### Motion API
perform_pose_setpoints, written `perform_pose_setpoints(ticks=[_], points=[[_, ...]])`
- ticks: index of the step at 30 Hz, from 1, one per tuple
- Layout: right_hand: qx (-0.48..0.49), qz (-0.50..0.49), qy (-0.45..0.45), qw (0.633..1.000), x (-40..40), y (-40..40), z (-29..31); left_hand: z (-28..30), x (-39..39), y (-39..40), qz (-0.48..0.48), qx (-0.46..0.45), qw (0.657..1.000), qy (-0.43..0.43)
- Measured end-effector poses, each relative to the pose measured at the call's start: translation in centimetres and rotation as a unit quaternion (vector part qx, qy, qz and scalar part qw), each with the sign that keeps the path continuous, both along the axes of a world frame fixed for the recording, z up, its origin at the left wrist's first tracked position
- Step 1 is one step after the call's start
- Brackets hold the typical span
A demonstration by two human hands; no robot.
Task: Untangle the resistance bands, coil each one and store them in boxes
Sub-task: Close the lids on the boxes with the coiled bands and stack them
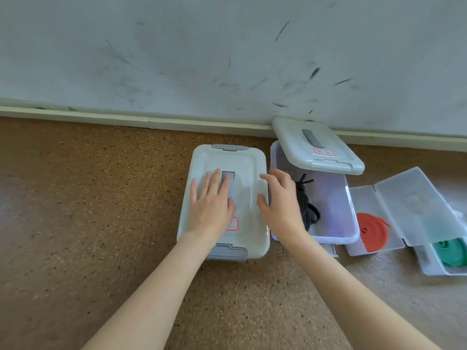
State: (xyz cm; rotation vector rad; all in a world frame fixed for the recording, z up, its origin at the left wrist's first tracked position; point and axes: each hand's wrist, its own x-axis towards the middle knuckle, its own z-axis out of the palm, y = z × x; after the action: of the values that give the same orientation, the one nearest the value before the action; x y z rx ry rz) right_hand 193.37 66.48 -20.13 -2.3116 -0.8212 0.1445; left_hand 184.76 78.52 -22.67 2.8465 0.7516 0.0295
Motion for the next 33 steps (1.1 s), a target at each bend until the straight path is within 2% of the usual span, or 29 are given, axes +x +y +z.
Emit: perform_pose_setpoints(ticks=[4, 7, 9, 12, 15, 17, 19, 22, 25, 29, 33], points=[[0.056, -0.123, -0.028, 0.99, 2.0, -6.3, 1.8, 1.9, 3.0, -3.5, -0.007, -0.129, 0.987, -0.093], [0.06, -0.195, 0.008, 0.979, 7.2, -8.8, 2.5, 3.3, 7.0, -5.2, 0.011, -0.232, 0.967, -0.102], [0.054, -0.236, 0.068, 0.968, 11.2, -9.4, 2.4, 3.5, 9.3, -6.2, 0.02, -0.237, 0.968, -0.073], [0.055, -0.27, 0.216, 0.937, 16.2, -9.1, 1.5, 2.9, 10.9, -7.9, 0.024, -0.226, 0.973, -0.038], [0.134, -0.291, 0.317, 0.892, 18.2, -9.0, 0.5, 2.3, 10.8, -8.2, 0.05, -0.289, 0.952, -0.086], [0.153, -0.302, 0.297, 0.893, 18.0, -9.5, 0.3, 2.7, 10.8, -8.1, 0.099, -0.354, 0.923, -0.115], [0.172, -0.283, 0.263, 0.906, 17.1, -10.3, 0.8, 3.3, 11.4, -8.2, 0.122, -0.378, 0.909, -0.122], [0.175, -0.253, 0.194, 0.932, 13.3, -12.3, 1.4, 4.0, 12.3, -9.4, 0.119, -0.357, 0.917, -0.132], [0.126, -0.231, 0.133, 0.956, 7.8, -14.6, -0.1, 3.2, 10.0, -10.6, 0.062, -0.229, 0.966, -0.101], [0.118, -0.222, 0.157, 0.955, 3.8, -15.7, -1.5, 1.6, 5.2, -11.3, 0.019, -0.15, 0.986, -0.073], [0.074, -0.206, 0.199, 0.955, 4.0, -15.7, -1.0, 1.2, 3.8, -12.4, 0.007, -0.118, 0.987, -0.109]])
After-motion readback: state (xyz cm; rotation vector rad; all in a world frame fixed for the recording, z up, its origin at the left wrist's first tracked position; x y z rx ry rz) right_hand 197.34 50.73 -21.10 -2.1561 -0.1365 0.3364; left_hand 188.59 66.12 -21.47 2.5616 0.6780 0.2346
